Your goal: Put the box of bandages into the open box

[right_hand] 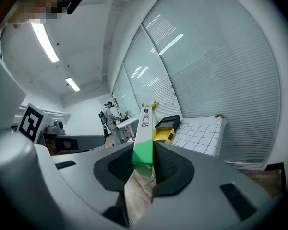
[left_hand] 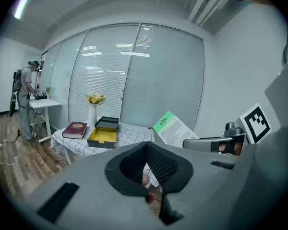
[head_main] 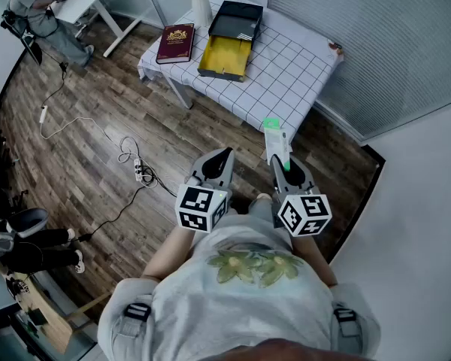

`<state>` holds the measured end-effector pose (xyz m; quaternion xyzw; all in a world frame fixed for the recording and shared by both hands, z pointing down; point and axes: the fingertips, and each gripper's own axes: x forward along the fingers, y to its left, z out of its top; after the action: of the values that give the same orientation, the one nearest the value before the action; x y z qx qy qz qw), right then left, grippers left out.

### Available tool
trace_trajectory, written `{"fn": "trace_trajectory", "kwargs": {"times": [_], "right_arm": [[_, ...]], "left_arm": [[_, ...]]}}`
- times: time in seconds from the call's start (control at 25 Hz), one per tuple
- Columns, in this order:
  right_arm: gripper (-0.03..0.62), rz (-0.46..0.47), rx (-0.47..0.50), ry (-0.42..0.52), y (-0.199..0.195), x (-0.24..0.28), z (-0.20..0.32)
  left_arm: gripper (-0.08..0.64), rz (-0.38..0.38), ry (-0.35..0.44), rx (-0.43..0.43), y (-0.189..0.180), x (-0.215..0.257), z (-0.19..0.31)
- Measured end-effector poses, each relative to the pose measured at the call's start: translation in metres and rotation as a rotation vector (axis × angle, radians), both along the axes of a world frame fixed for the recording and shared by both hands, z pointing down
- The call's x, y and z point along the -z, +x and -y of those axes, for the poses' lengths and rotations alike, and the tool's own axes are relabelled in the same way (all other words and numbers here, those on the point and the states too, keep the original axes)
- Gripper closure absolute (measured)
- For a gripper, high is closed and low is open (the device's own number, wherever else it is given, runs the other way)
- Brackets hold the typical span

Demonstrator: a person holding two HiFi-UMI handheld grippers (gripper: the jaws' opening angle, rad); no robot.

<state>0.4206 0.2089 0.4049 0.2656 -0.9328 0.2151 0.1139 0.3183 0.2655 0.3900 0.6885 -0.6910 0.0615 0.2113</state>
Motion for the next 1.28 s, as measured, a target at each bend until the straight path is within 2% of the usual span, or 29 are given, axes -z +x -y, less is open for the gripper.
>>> {"fn": "trace_trajectory", "kwargs": {"times": [0.68,0.84,1.0,1.28], "right_arm": [[0.509,0.016,-0.187,0.042,-0.127,0.007,-0.001],[0.509,0.029,-0.237,0.027,-0.140,0.003,-0.007],[0.509,0.004,-0.253,0.003,-0.146,-0.006,-0.013],[0.509,-0.032,-0.256,-0.034,-0.155,-0.022,0.014]], "left_arm": [[0.552,0.004,0.035,-0.131,-0.145,0.000,-0.002],[0.552,-0.020,0.018,-0.152,-0.161,-0.016,-0.008],[0.552,-0.053,0.002,-0.168,-0.166,-0.025,-0.008],[0.552,-0.053,-0.008,-0.197,-0.174,-0.031,0.025]]}}
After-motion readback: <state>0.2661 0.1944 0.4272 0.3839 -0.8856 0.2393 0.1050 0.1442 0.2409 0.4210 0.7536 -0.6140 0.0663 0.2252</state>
